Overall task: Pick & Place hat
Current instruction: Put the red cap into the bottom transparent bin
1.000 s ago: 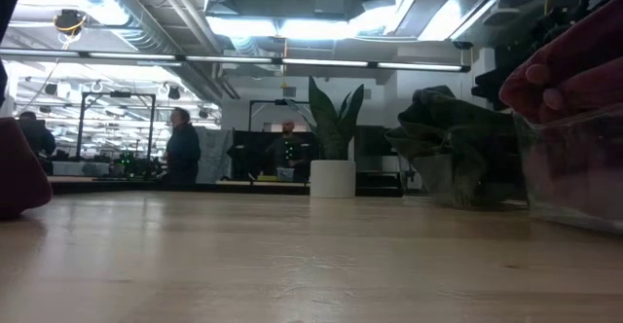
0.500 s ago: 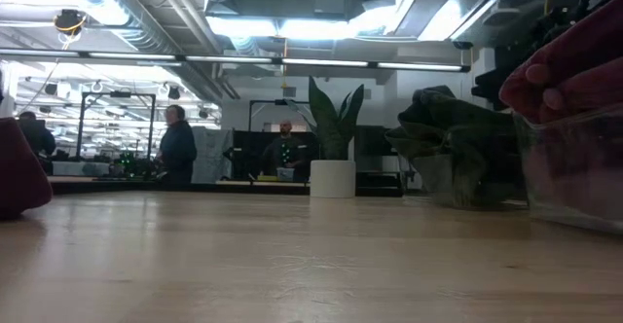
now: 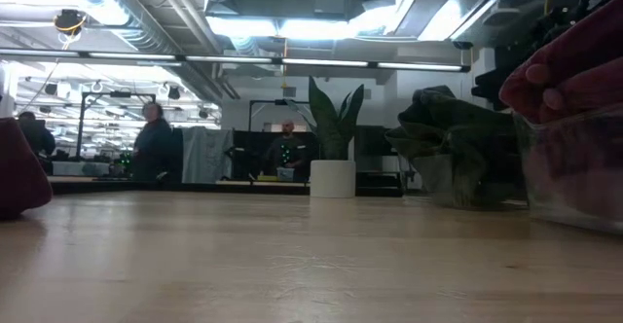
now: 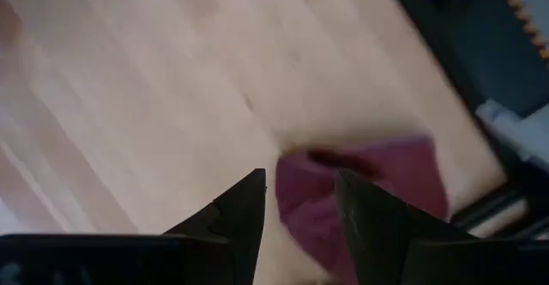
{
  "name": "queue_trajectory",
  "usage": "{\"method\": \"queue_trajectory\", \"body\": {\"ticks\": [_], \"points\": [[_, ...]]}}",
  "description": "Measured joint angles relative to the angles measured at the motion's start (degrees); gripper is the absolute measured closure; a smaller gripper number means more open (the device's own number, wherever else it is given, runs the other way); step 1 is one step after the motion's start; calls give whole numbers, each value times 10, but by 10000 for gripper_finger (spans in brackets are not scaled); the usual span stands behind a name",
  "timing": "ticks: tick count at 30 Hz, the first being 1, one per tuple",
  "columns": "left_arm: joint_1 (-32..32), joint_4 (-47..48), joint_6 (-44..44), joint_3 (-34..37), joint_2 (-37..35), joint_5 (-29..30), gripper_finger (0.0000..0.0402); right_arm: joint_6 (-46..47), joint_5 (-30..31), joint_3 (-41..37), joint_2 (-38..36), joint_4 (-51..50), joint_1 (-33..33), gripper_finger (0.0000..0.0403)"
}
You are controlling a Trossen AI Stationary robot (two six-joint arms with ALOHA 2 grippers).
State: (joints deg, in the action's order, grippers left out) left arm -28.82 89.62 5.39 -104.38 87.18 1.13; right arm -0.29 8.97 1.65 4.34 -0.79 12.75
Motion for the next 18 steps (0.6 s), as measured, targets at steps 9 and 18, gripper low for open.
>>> {"method": "queue_trajectory", "body": {"ticks": [9, 18], "points": [[-49, -62, 13, 259, -121, 8, 263, 0, 0, 0, 0, 0, 0, 139], [-96, -87, 55, 399, -136, -1, 263, 0, 0, 0, 0, 0, 0, 139]]}}
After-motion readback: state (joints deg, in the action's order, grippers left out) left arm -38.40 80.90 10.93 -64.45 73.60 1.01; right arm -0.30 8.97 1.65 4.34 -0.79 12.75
